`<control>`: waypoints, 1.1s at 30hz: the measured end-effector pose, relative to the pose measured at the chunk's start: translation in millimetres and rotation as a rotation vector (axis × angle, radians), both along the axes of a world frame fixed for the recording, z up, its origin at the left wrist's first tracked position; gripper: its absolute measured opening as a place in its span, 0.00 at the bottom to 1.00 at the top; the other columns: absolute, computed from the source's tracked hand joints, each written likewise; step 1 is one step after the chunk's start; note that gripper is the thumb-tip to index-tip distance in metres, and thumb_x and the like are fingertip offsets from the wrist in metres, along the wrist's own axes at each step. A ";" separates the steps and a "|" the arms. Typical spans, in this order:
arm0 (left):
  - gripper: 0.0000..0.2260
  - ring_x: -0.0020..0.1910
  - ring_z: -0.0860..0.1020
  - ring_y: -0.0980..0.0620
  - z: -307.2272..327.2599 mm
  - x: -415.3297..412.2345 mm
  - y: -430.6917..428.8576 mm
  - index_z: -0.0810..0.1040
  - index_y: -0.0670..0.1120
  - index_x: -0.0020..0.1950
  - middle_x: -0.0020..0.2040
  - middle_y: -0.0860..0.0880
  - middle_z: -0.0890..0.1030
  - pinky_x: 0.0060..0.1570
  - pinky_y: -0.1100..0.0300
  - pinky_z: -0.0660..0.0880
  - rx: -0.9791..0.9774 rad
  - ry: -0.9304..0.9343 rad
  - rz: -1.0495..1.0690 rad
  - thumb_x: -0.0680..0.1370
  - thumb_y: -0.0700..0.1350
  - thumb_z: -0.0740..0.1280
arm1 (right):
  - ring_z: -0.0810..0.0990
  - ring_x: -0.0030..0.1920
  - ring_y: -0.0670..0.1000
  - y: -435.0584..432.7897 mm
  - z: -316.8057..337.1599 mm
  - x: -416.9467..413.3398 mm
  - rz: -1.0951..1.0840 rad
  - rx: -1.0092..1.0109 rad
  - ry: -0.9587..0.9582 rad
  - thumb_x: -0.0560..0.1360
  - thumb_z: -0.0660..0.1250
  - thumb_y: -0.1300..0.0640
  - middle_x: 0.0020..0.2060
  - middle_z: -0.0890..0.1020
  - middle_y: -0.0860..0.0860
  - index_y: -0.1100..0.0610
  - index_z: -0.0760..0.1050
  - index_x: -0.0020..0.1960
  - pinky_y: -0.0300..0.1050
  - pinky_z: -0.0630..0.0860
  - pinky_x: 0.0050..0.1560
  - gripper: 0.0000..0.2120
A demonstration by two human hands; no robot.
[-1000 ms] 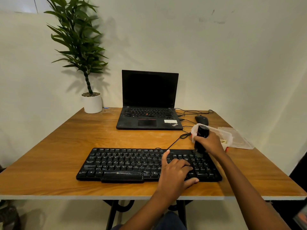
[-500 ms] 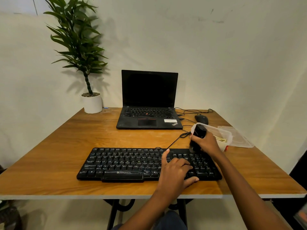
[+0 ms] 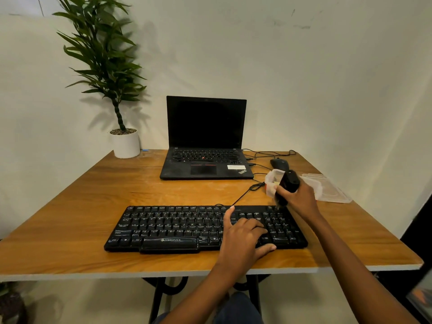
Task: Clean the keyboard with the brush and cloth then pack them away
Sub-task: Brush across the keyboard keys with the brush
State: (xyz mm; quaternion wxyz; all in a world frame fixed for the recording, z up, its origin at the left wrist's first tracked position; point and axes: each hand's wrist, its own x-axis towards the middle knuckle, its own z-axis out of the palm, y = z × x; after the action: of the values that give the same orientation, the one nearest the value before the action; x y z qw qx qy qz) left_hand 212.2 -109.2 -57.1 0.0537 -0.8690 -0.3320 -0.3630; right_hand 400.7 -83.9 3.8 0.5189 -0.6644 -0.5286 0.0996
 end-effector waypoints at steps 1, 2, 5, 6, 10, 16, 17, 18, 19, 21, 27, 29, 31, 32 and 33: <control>0.20 0.43 0.78 0.63 0.3 -0.3 0.3 0.83 0.57 0.44 0.43 0.62 0.80 0.70 0.48 0.48 0.000 -0.005 0.001 0.70 0.66 0.57 | 0.76 0.47 0.50 -2.0 1.1 1.1 0.008 0.028 0.032 0.71 0.71 0.58 0.44 0.78 0.50 0.56 0.74 0.53 0.35 0.70 0.41 0.12; 0.20 0.43 0.78 0.63 0.9 -0.4 0.4 0.83 0.57 0.44 0.43 0.62 0.80 0.70 0.48 0.48 -0.002 -0.008 0.002 0.70 0.66 0.57 | 0.76 0.47 0.49 -3.9 2.2 1.8 0.044 0.021 0.069 0.71 0.71 0.58 0.44 0.78 0.50 0.55 0.73 0.53 0.35 0.71 0.41 0.12; 0.20 0.42 0.78 0.63 1.0 -0.5 0.6 0.83 0.57 0.44 0.43 0.62 0.80 0.70 0.49 0.48 -0.003 -0.006 0.002 0.70 0.66 0.57 | 0.75 0.46 0.48 -8.2 0.9 5.7 0.056 -0.015 0.018 0.71 0.71 0.58 0.44 0.77 0.49 0.53 0.73 0.54 0.38 0.70 0.42 0.13; 0.20 0.42 0.78 0.63 0.9 -0.4 0.4 0.83 0.57 0.44 0.43 0.62 0.80 0.70 0.49 0.48 -0.002 -0.006 0.002 0.70 0.66 0.57 | 0.75 0.46 0.48 -8.7 -0.1 8.5 0.015 0.016 0.008 0.71 0.71 0.58 0.45 0.77 0.49 0.55 0.73 0.54 0.39 0.70 0.44 0.13; 0.20 0.43 0.79 0.63 1.0 -0.9 -0.1 0.83 0.57 0.45 0.43 0.62 0.80 0.69 0.48 0.48 -0.006 -0.002 0.003 0.70 0.66 0.57 | 0.75 0.51 0.49 -10.2 -2.8 14.0 -0.005 -0.007 -0.001 0.71 0.71 0.58 0.48 0.77 0.50 0.58 0.73 0.60 0.45 0.73 0.51 0.18; 0.20 0.42 0.79 0.63 0.8 -1.0 -0.1 0.83 0.56 0.45 0.43 0.61 0.80 0.69 0.47 0.51 -0.002 -0.006 0.002 0.70 0.66 0.57 | 0.78 0.55 0.56 -12.1 -10.5 24.9 -0.099 -0.027 0.108 0.71 0.71 0.55 0.53 0.80 0.58 0.62 0.73 0.61 0.51 0.77 0.51 0.21; 0.20 0.42 0.79 0.63 0.8 -0.8 0.1 0.83 0.56 0.45 0.43 0.61 0.80 0.69 0.47 0.51 -0.001 -0.008 0.002 0.70 0.66 0.57 | 0.78 0.55 0.57 -11.2 -8.9 25.5 -0.142 -0.017 0.075 0.72 0.71 0.55 0.53 0.80 0.59 0.63 0.73 0.60 0.48 0.75 0.50 0.20; 0.20 0.43 0.79 0.63 1.2 -0.5 0.1 0.83 0.56 0.45 0.43 0.61 0.80 0.69 0.47 0.51 -0.001 -0.009 0.003 0.70 0.66 0.57 | 0.77 0.54 0.57 -10.7 -6.1 24.5 -0.165 0.011 0.061 0.72 0.71 0.56 0.52 0.80 0.59 0.62 0.74 0.58 0.47 0.75 0.49 0.18; 0.20 0.43 0.79 0.63 1.7 -0.6 0.1 0.83 0.57 0.45 0.43 0.61 0.80 0.69 0.48 0.50 -0.003 -0.009 0.005 0.70 0.66 0.57 | 0.78 0.53 0.56 -10.6 -2.5 20.8 -0.157 0.039 0.075 0.72 0.71 0.56 0.51 0.80 0.58 0.61 0.74 0.57 0.48 0.75 0.49 0.16; 0.20 0.43 0.78 0.63 1.7 -1.2 0.1 0.83 0.57 0.45 0.43 0.62 0.80 0.70 0.49 0.47 -0.007 -0.004 0.005 0.70 0.66 0.57 | 0.78 0.51 0.54 -10.8 3.4 10.0 -0.076 0.059 0.133 0.71 0.71 0.56 0.48 0.79 0.55 0.57 0.74 0.54 0.51 0.77 0.50 0.13; 0.20 0.43 0.78 0.63 1.9 -1.1 0.8 0.83 0.57 0.45 0.43 0.62 0.80 0.69 0.48 0.50 -0.011 0.002 0.007 0.70 0.66 0.57 | 0.80 0.43 0.50 -0.7 3.1 -11.2 0.113 -0.117 0.195 0.70 0.72 0.55 0.49 0.81 0.55 0.57 0.74 0.55 0.42 0.77 0.37 0.16; 0.20 0.43 0.78 0.63 1.5 -0.6 1.2 0.83 0.57 0.45 0.43 0.62 0.80 0.69 0.48 0.50 -0.013 0.002 0.005 0.70 0.67 0.57 | 0.80 0.46 0.53 2.3 3.4 -8.9 0.063 -0.093 0.130 0.69 0.73 0.55 0.49 0.81 0.56 0.57 0.75 0.55 0.47 0.79 0.41 0.17; 0.20 0.44 0.78 0.63 0.7 -0.5 1.1 0.83 0.57 0.45 0.44 0.62 0.80 0.69 0.47 0.50 -0.013 0.006 0.007 0.70 0.67 0.57 | 0.79 0.50 0.53 2.3 4.4 -6.0 0.083 -0.083 0.163 0.69 0.73 0.56 0.50 0.80 0.54 0.58 0.75 0.58 0.44 0.78 0.41 0.19; 0.20 0.44 0.78 0.63 0.4 -0.5 0.9 0.83 0.57 0.45 0.44 0.62 0.80 0.69 0.48 0.50 -0.012 0.007 0.007 0.70 0.67 0.57 | 0.78 0.51 0.53 1.2 4.5 -5.8 0.115 -0.114 0.157 0.70 0.73 0.55 0.50 0.79 0.53 0.58 0.74 0.59 0.41 0.77 0.39 0.20; 0.20 0.44 0.78 0.63 0.0 -0.6 0.6 0.83 0.57 0.45 0.44 0.62 0.80 0.69 0.48 0.50 -0.010 0.008 0.007 0.70 0.67 0.57 | 0.78 0.51 0.53 -0.4 4.9 -6.4 0.124 -0.140 0.116 0.70 0.73 0.55 0.50 0.79 0.52 0.58 0.73 0.59 0.41 0.77 0.38 0.20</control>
State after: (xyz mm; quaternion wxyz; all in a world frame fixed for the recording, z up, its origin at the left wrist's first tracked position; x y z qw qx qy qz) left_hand 211.6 -108.6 -57.1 0.0519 -0.8695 -0.3368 -0.3575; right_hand 394.3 -84.4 8.7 0.4939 -0.6581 -0.5294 0.2067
